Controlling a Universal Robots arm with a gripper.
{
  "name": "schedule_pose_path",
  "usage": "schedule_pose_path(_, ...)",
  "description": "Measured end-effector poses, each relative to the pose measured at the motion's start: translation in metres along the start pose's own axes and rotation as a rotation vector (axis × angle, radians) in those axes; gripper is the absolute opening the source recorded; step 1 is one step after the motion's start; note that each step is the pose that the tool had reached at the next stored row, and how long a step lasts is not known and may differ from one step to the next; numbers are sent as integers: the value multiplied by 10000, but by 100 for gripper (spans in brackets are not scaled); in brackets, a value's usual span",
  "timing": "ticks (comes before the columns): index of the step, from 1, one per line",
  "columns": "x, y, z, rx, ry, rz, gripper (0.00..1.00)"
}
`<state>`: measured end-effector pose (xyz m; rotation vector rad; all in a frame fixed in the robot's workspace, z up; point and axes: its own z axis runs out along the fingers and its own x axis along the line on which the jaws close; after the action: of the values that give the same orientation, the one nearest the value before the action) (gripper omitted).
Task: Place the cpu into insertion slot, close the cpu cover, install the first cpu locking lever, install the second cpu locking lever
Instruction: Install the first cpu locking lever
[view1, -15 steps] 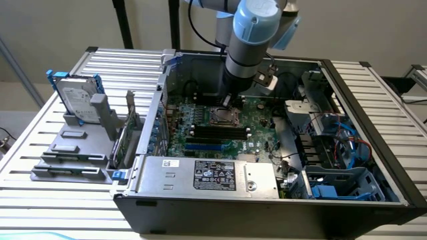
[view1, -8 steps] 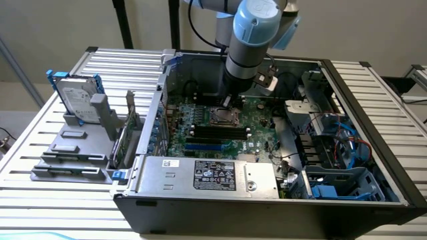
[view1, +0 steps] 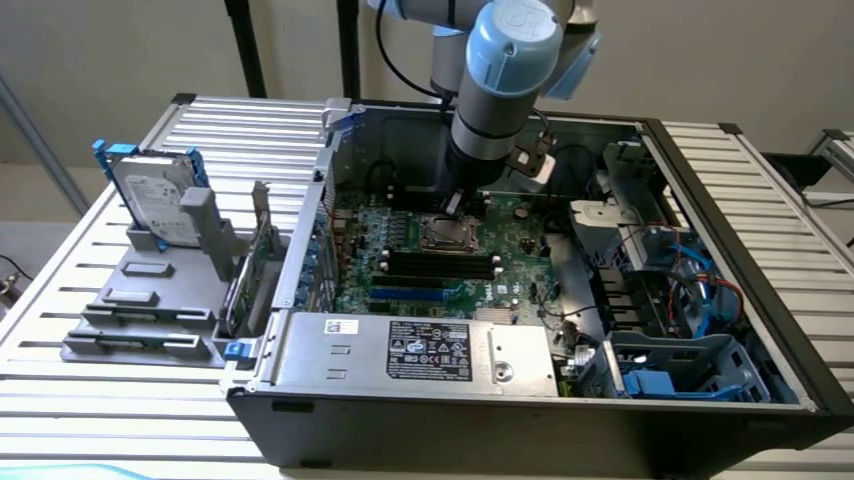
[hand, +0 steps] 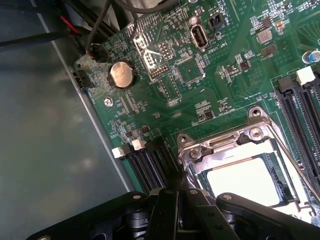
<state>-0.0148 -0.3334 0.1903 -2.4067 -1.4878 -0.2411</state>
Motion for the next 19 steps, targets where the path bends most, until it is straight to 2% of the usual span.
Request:
schedule_pose_path(2, 0, 1, 4, 22, 47, -5, 11)
schedule_pose_path(8, 5, -1, -12, 64, 99, -7, 11)
schedule_pose_path(13, 30, -16, -127, 99, 67, 9, 11)
schedule_pose_path(19, -18, -12, -171, 101, 61, 6, 11)
